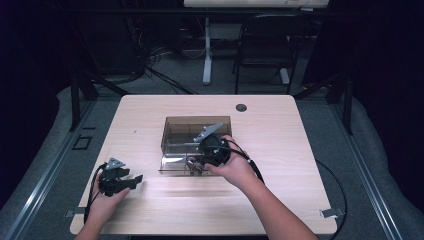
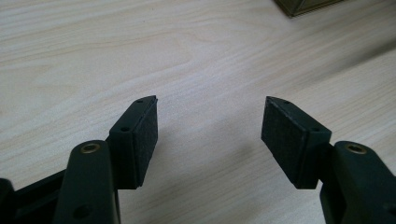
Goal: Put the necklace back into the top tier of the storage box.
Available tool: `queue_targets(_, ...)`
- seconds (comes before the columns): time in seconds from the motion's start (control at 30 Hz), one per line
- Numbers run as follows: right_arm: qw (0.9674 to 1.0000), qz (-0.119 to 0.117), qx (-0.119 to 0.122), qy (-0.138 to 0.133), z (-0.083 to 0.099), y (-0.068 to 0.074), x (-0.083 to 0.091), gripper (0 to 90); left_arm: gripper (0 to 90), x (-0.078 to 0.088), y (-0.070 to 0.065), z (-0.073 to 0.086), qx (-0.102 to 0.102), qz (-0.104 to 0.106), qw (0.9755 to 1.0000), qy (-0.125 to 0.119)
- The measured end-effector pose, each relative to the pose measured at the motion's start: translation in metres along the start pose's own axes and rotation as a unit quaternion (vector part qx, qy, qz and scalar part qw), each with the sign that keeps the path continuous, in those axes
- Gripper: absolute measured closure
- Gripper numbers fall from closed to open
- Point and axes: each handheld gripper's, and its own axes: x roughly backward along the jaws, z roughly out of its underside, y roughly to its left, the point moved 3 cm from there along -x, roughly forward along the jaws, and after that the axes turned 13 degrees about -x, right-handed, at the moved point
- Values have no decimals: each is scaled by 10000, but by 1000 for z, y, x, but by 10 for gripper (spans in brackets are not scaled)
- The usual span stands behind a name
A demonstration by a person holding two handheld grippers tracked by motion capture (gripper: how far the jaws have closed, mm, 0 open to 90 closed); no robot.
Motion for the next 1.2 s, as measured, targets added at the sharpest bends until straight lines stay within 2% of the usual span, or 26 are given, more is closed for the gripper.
queue_targets(0.77, 9994, 228, -231, -145, 26, -24, 27, 703, 366, 0, -1, 0, 0, -1, 10000, 29)
queue_targets(1.2, 9976, 436, -429, -327, 59, -37, 43, 685, 366, -1, -1, 0, 8, -12, 10000, 24)
